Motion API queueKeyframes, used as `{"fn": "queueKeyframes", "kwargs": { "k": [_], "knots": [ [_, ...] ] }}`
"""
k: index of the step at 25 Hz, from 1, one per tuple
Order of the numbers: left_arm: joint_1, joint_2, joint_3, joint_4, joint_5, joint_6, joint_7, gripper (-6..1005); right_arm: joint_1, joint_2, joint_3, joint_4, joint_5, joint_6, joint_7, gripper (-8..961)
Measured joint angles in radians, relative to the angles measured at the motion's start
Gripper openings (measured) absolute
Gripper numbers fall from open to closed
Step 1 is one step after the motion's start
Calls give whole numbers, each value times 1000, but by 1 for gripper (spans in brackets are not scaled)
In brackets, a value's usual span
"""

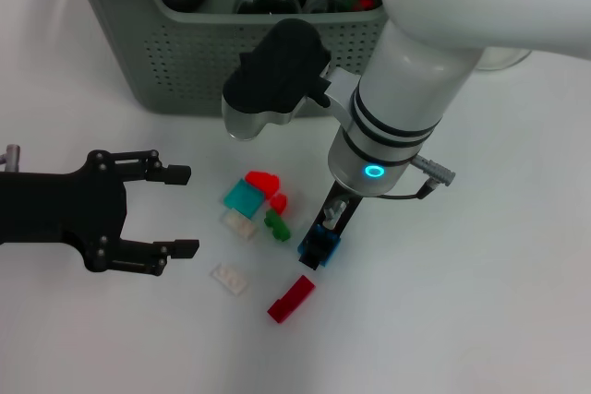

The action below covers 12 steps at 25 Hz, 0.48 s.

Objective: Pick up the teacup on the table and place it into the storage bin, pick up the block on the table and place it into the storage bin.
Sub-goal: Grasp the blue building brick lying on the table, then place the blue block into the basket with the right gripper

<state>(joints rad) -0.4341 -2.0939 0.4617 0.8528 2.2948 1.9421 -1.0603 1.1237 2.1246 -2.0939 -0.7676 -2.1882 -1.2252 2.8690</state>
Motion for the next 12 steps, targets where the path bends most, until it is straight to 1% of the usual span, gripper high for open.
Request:
{"fn": "queueKeyframes", "kwargs": {
  "k": [4, 10, 12],
  "knots": [
    [0, 0, 0, 0, 0, 0, 0, 828, 0, 0, 0, -4, 1, 0, 1, 534],
    [-1, 0, 0, 0, 0, 0, -4, 828, 1, -5, 9, -8, 2, -2, 12, 425],
    [-1, 0, 0, 0, 0, 0, -4, 828, 0, -9, 20, -12, 2, -6, 17, 425]
  ]
}}
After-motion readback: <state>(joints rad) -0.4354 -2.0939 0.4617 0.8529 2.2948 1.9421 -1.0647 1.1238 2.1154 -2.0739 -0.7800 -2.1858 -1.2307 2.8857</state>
